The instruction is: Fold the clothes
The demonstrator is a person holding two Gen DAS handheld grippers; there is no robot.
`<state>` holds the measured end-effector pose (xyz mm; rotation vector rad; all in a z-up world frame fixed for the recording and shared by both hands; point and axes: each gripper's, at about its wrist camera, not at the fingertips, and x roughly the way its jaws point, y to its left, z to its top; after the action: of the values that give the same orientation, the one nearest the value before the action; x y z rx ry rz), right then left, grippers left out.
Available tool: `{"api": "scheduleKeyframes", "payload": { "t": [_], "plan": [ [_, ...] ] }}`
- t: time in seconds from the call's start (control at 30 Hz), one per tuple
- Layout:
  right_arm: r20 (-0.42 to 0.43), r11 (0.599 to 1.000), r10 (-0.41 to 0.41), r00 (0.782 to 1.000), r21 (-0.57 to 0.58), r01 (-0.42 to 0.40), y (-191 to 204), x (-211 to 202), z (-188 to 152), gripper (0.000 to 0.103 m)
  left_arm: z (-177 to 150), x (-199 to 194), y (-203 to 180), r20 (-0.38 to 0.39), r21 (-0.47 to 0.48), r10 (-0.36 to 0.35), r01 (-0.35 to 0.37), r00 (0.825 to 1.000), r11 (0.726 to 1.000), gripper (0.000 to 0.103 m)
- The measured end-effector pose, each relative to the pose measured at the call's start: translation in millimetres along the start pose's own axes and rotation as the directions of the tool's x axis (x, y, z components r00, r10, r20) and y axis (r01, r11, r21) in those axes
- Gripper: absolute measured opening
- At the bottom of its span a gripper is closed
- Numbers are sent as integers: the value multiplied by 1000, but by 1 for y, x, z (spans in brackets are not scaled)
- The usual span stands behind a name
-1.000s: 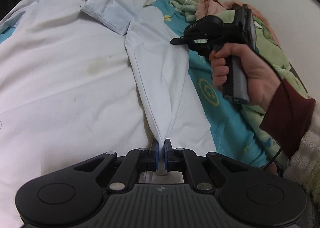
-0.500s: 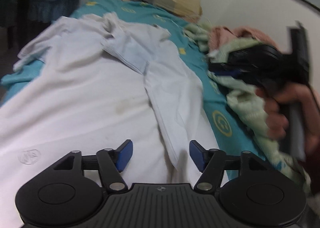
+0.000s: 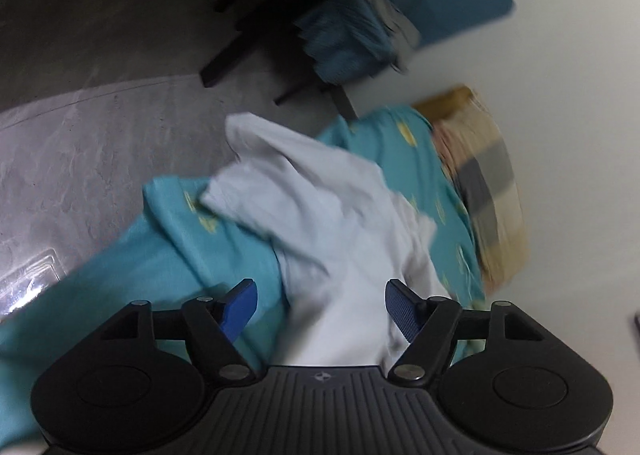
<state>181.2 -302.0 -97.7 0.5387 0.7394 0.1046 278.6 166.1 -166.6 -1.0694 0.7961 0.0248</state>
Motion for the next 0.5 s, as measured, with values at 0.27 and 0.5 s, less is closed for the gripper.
{"api": "scheduleKeyframes", "payload": {
  "t": [0.27,0.5],
  "plan": [
    [-74,995,40,996,92,-33,-12,33,3,76,37,63,21,71,-3,54,-53,996,999,28],
    [-96,984,60,994,172,-43,-22,39,6,76,49,54,-9,225,224,134,-185,965,957,3]
  ]
}}
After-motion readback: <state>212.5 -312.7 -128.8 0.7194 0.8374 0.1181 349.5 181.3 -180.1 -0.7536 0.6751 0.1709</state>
